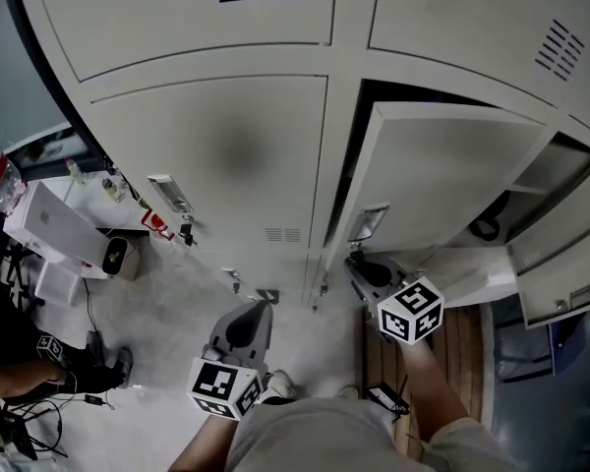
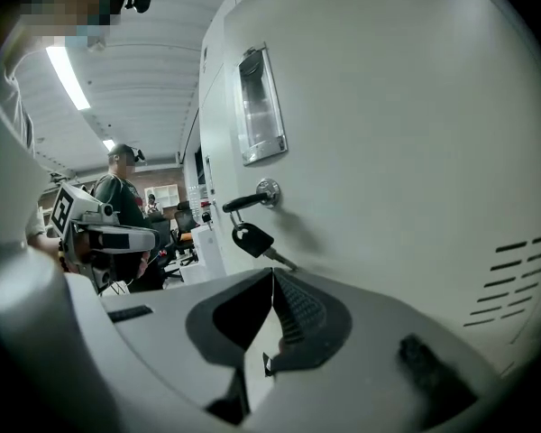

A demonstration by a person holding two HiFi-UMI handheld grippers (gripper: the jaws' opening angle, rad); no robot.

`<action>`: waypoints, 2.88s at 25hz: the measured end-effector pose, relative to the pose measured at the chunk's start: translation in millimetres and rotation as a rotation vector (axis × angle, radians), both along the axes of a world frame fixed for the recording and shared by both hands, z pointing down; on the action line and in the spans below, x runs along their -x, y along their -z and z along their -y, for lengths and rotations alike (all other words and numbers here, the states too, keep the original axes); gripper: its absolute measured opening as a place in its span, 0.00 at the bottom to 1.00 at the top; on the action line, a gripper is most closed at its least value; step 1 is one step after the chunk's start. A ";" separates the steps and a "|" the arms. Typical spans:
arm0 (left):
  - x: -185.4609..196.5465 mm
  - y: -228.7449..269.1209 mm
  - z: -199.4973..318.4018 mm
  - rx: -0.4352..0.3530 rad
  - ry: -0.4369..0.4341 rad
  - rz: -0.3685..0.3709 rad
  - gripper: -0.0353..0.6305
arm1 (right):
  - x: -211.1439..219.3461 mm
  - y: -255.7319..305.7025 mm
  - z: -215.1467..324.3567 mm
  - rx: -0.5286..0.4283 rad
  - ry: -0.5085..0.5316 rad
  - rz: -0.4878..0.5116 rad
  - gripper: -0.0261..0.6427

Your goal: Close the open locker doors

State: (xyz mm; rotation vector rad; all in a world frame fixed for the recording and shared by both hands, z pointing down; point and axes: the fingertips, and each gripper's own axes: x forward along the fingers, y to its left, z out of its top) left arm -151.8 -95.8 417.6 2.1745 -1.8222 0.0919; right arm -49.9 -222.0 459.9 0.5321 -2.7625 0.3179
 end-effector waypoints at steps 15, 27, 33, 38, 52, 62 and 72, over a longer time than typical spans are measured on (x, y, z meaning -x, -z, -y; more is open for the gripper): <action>21.3 -2.8 -13.6 0.014 0.069 0.009 0.08 | 16.7 3.9 25.0 -0.011 0.006 0.010 0.08; 32.0 -7.0 -20.2 0.028 0.109 0.000 0.08 | 24.7 1.6 38.2 0.010 0.000 0.017 0.08; 30.4 -7.6 -16.7 0.028 0.106 -0.001 0.08 | 25.1 -1.4 39.3 0.016 0.006 0.013 0.08; 27.5 -8.3 -16.3 0.033 0.101 0.000 0.08 | 23.0 -2.4 39.6 0.026 -0.002 0.015 0.08; 10.6 -5.8 -21.3 0.032 0.076 0.008 0.08 | 8.4 -1.4 26.5 0.042 -0.005 0.024 0.08; -26.7 -5.2 -25.6 0.033 0.020 0.003 0.08 | -23.3 3.7 -0.6 0.045 -0.003 0.031 0.08; -63.0 -3.3 -13.1 0.023 -0.197 0.002 0.08 | -73.2 25.7 -47.4 0.020 -0.148 0.065 0.08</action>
